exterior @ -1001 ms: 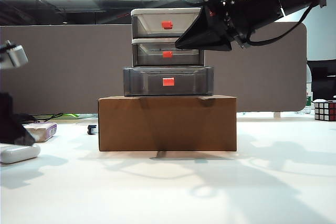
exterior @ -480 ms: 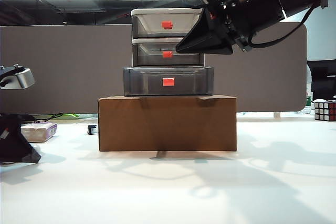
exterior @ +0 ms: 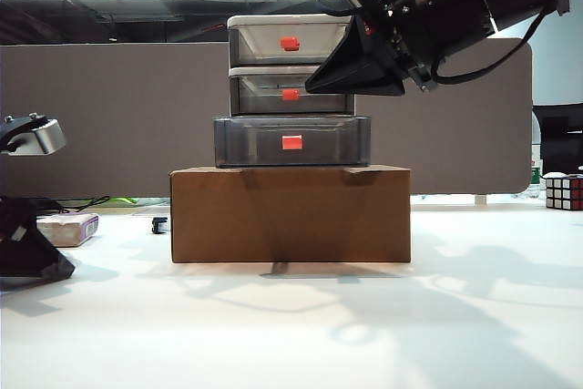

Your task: Open the third layer of the drawer on the table, pick up the earphone case on the table and put it in, and finally close the drawer.

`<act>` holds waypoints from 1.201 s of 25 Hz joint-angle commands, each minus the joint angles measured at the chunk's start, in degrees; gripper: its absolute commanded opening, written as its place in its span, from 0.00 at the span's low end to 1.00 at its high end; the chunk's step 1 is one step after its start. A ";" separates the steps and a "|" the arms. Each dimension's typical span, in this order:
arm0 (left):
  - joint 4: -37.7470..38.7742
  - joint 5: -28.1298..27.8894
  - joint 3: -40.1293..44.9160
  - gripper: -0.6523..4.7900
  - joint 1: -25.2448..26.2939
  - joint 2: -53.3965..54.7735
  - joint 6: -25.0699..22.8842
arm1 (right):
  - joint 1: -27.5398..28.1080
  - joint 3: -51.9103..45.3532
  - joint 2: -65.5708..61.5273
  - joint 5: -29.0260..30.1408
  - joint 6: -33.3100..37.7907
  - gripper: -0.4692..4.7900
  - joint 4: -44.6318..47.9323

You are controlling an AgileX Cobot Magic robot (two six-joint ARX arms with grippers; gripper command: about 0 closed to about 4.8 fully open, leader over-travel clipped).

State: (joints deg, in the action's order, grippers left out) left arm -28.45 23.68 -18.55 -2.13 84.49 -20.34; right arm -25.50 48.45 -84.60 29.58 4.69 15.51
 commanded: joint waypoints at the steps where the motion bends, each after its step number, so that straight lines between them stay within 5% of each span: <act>1: 3.10 -1.16 0.37 0.38 0.15 0.46 -0.24 | -0.07 0.28 0.22 0.20 -0.02 0.08 0.50; 5: 1.95 0.46 0.31 0.28 0.11 0.42 -0.17 | -0.07 0.28 0.22 0.20 -0.02 0.08 0.50; 17: 2.82 3.61 -1.81 0.27 -2.82 -15.30 5.62 | -0.07 0.31 0.28 1.05 0.00 0.08 -0.28; 23: 9.70 5.46 -9.60 0.27 -12.07 -21.64 5.88 | -0.07 0.31 1.14 1.27 0.00 0.08 -0.31; 30: 11.23 0.46 -18.78 0.27 -23.43 -18.32 5.22 | 0.00 0.31 4.44 1.31 -0.24 0.08 -0.37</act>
State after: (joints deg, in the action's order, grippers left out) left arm -17.47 25.85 -35.90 -23.81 64.77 -14.59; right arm -25.43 48.42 -80.97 30.55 4.67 14.46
